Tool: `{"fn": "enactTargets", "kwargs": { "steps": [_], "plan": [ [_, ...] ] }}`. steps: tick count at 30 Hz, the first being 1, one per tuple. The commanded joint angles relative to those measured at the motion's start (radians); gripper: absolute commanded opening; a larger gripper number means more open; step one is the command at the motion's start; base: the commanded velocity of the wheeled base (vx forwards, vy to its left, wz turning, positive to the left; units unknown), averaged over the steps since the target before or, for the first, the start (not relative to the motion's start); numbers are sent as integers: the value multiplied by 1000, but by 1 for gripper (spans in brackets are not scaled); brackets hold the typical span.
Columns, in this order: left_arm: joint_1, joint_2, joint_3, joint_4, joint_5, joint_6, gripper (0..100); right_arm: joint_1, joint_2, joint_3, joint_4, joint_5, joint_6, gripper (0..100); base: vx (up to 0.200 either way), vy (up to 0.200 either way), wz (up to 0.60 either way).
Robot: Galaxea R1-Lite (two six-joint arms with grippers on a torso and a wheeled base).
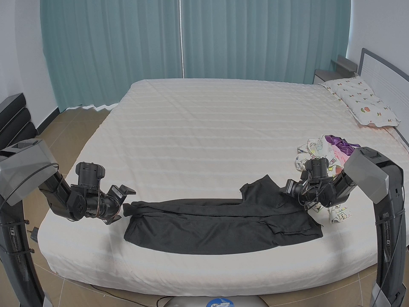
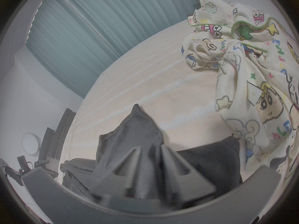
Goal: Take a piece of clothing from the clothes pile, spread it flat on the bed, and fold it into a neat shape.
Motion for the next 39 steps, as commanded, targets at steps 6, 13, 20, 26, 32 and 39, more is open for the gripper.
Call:
{"fn": "enactTargets", "kwargs": {
  "steps": [6, 13, 20, 26, 32, 39],
  "plan": [
    [0, 2, 4, 0, 0, 0, 100, -10, -121, 103, -4, 9, 11, 0, 0, 0, 0],
    [0, 3, 4, 0, 2, 1, 100, -26, -262, 276, -4, 85, 6, 0, 0, 0, 0],
    [1, 3, 6, 1, 2, 1, 100, -63, -309, 362, -4, 95, 1, 0, 0, 0, 0],
    [3, 5, 12, 0, 2, 27, 100, -72, -351, 457, -6, 131, -5, 0, 0, 0, 0],
    [3, 5, 13, 0, 3, 30, 100, -63, -359, 522, -6, 140, -49, 0, 0, 0, 0],
    [1, 5, 12, 0, 29, 32, 100, -60, -360, 589, -9, 138, -98, 100, 0, 0, 0]
  ]
}}
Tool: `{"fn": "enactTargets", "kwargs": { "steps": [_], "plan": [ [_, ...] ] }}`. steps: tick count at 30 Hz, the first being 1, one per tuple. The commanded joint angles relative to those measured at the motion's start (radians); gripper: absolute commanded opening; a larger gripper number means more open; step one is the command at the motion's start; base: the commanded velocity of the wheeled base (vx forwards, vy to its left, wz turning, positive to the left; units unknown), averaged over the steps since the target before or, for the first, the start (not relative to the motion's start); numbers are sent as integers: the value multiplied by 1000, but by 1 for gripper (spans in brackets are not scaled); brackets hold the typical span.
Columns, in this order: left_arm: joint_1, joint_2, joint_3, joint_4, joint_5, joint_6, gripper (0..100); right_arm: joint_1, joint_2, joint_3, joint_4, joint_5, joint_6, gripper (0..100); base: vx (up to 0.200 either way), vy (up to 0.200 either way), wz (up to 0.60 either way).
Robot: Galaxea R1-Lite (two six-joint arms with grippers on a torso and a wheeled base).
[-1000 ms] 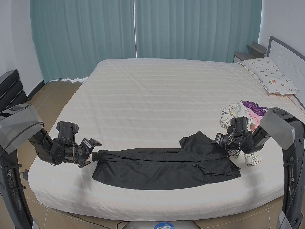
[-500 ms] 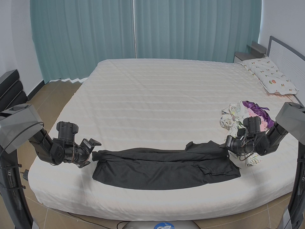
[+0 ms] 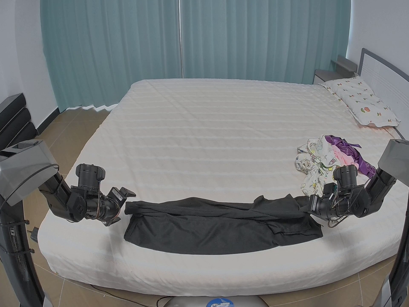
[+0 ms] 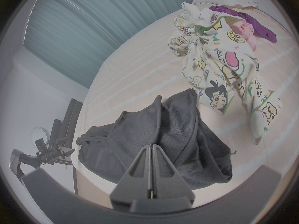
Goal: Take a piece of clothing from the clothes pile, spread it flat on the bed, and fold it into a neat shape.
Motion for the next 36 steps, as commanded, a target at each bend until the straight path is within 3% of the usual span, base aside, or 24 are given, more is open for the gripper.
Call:
{"fn": "enactTargets", "kwargs": {
  "steps": [1, 6, 8, 10, 13, 14, 15, 17, 18, 19, 25, 36],
  "plan": [
    [-1, 3, -1, 0, 16, 1, 100, 7, -6, 48, -8, -7, -22, 100, 0, 0, 0],
    [1, 3, -1, 0, 21, -1, 100, 10, -42, 88, -53, -9, 7, 100, 0, 0, 0],
    [1, 3, -1, 0, 21, -1, 100, 19, -76, 112, -54, -18, 59, 100, 0, 0, 0],
    [1, 3, -1, 0, 21, -1, 100, 55, -107, 127, -54, -62, 153, 100, 0, 0, 0],
    [1, 2, -1, 0, 22, -1, 100, 136, -122, 154, -58, -186, 358, 100, 0, 0, 0],
    [1, 2, -1, 0, 22, -1, 100, 136, -122, 154, -58, -186, 358, 100, 0, 0, 0],
    [1, 3, -1, 0, 22, -1, 100, 159, -116, 158, -61, -223, 410, 100, 0, 0, 0],
    [1, 3, -1, 0, 22, -1, 100, 159, -116, 158, -61, -223, 410, 100, 0, 0, 0],
    [1, 3, -1, 0, 22, -1, 100, 203, -102, 158, -74, -269, 532, 100, 0, 0, 0],
    [1, 3, -1, 1, 22, -1, 100, 216, -98, 160, -76, -275, 550, 100, 0, 0, 0],
    [1, 7, -1, 0, 22, -1, 100, 239, -42, 152, -74, -334, 593, 100, 0, 0, 0],
    [1, 7, -1, 0, 22, -1, 100, 234, -16, 132, -77, -361, 598, 100, 0, 0, 0]
  ]
}}
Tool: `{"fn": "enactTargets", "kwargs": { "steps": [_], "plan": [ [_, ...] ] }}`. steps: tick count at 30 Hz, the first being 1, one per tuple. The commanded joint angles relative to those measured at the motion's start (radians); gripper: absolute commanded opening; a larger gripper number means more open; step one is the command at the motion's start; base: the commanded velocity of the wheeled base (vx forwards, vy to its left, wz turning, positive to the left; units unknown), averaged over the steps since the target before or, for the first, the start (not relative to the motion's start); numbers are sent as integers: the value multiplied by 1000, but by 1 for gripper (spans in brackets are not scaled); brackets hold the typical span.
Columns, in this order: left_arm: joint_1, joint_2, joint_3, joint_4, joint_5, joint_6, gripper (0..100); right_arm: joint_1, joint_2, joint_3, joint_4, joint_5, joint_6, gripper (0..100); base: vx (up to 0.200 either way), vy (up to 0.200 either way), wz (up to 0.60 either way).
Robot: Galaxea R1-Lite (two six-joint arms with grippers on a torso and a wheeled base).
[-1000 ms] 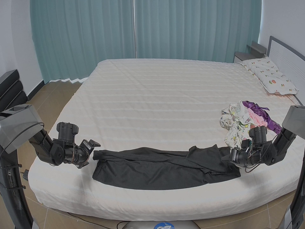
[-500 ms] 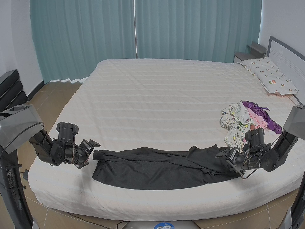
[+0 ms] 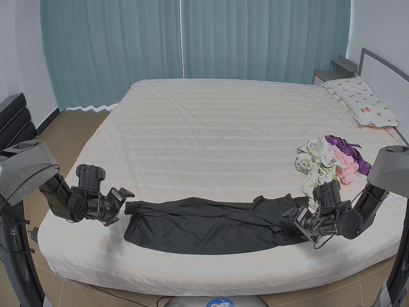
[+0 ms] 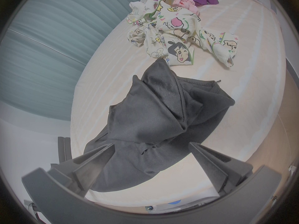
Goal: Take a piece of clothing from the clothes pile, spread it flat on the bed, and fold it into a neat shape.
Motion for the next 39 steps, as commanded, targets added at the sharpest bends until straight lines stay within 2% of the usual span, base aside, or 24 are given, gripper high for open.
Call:
{"fn": "enactTargets", "kwargs": {
  "steps": [1, 9, 10, 15, 22, 28, 32, 39],
  "plan": [
    [0, 1, 0, 0, 0, 0, 100, -2, 27, -24, -2, -13, 2, 100, 0, 0, 0],
    [2, 1, -3, 0, 0, 0, 100, -4, 80, -84, 8, -46, 1, 100, 0, 0, 0],
    [2, 1, -3, 0, 0, 0, 100, -4, 80, -84, 8, -46, 1, 0, 0, 0, 0],
    [9, 3, -8, 0, 0, 0, 100, -4, 87, -86, 24, -80, -7, 0, 0, 0, 0],
    [9, 0, -4, 0, 0, 0, 100, -7, 57, -76, 53, -80, -4, 0, 0, 0, 0],
    [9, -8, -1, 0, 11, 4, 100, -47, 7, -86, 45, -80, -4, 0, 0, 0, 0],
    [8, -8, -17, 1, 37, 61, 100, -65, -55, -98, 44, -72, -5, 0, 0, 0, 0],
    [-23, 14, -100, 52, 38, 125, 100, -70, -65, -102, 39, -68, 1, 0, 0, 0, 0]
  ]
}}
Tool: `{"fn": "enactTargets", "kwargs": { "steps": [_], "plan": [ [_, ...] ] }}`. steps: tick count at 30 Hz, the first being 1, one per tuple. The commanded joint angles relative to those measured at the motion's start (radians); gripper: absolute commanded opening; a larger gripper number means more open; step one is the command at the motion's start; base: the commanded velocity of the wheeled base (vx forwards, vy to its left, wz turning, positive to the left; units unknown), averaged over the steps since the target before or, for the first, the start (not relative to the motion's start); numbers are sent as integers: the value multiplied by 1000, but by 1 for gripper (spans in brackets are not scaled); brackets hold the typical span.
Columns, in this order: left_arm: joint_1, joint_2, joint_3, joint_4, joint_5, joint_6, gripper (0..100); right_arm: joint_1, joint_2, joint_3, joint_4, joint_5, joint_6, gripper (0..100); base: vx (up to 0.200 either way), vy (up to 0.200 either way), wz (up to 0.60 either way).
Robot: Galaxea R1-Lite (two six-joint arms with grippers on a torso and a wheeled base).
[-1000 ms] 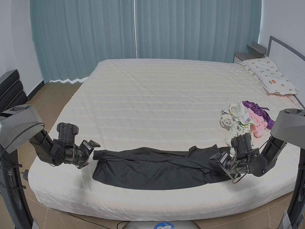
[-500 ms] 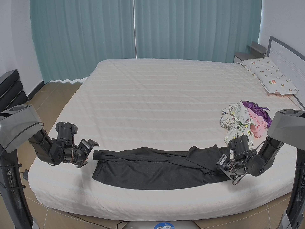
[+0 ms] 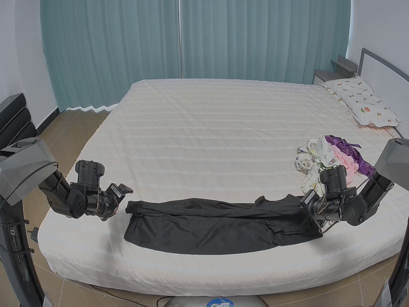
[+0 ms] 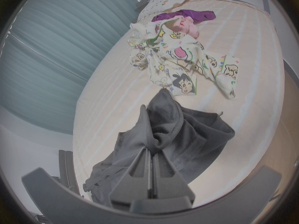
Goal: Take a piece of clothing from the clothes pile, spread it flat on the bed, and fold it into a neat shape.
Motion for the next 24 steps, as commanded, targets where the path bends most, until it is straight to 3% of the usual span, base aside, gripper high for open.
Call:
{"fn": "enactTargets", "kwargs": {
  "steps": [1, 5, 11, 21, 22, 24],
  "plan": [
    [-20, 22, -64, 51, 1, 42, 100, -1, -17, -3, -2, 2, 5, 0, 0, 0, 0],
    [-33, 48, -145, 175, 13, 88, 100, 2, -10, -3, -2, 4, 6, 0, 0, 0, 0],
    [-33, 125, -196, 193, 79, 188, 100, 6, -11, 3, -2, 4, 6, 0, 0, 0, 0],
    [-35, 131, -218, 190, 28, 212, 100, 6, -10, 9, -2, 4, 5, 0, 0, 0, 0],
    [-33, 131, -222, 192, 24, 212, 0, 6, -10, 9, -2, 4, 5, 0, 0, 0, 0],
    [-33, 129, -221, 192, 21, 212, 0, 6, -11, 9, -2, 4, 5, 0, 0, 0, 0]
  ]
}}
